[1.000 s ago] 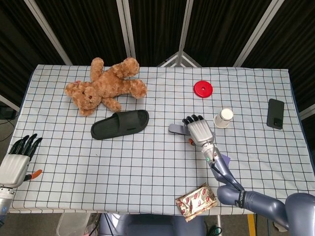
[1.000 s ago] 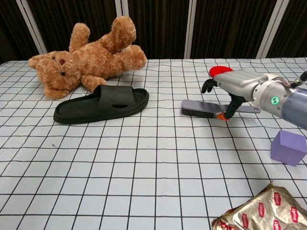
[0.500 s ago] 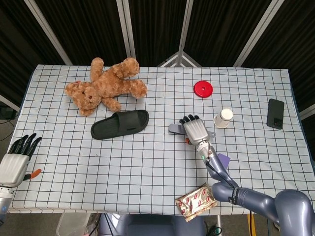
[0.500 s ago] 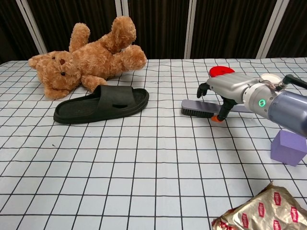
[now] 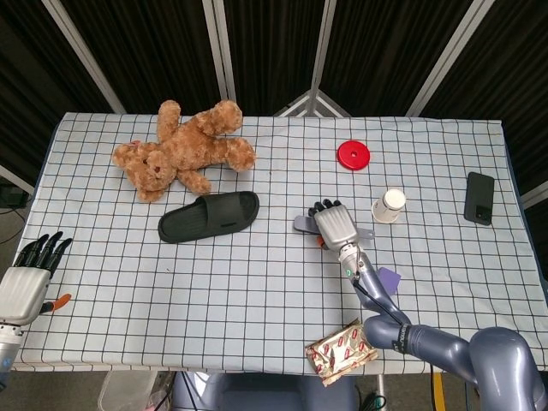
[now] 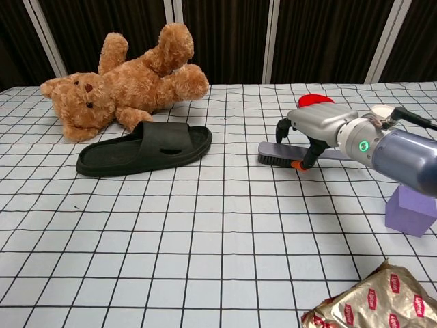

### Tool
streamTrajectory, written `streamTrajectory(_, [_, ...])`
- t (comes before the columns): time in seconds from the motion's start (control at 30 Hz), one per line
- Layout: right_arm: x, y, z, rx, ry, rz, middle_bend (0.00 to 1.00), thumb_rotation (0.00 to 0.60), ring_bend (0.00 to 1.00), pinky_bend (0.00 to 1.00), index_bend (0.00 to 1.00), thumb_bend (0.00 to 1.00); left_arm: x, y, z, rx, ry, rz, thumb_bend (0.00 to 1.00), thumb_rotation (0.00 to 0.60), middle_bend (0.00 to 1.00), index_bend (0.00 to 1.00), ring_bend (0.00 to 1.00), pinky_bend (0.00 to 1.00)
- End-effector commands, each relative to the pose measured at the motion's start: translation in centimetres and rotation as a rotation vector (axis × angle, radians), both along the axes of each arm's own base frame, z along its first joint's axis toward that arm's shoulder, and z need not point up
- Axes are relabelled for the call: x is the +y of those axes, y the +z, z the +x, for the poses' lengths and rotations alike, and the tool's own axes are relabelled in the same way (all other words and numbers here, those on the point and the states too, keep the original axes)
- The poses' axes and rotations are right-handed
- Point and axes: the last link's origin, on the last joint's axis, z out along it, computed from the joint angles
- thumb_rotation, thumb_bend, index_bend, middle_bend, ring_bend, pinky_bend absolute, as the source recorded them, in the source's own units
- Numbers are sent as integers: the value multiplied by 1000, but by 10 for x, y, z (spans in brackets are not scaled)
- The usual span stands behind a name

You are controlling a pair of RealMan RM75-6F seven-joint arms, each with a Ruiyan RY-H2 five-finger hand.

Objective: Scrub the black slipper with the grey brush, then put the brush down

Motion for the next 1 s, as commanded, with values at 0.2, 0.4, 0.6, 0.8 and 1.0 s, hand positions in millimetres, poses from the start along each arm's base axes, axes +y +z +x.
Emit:
streamTrajectory(0.2, [0,0,5,5,11,2,273,600,221,289,340,389,-1,0,0,-3,-4,-4,188,600,0,0,0,102])
streamTrajectory(0.4, [-1,-4,9,10,12,13,273,600,223,294,340,390,-1,1,0,-4,-3,-3,187,600,0,0,0,102])
streamTrajectory(0.6, [-3,-8,10,14,6,19,274,600,228,299,344,390,0,1,-1,-4,2,-3,187,600,0,0,0,102])
streamTrajectory(0.8, [-6,-9,13,13,10,17,277,600,231,303,353,391,0,3,-1,-6,1,1,187,600,0,0,0,102])
streamTrajectory(1.0, [-7,-9,16,19,20,14,291,600,248,330,388,395,1,3,-1,-8,1,0,187,600,0,0,0,102])
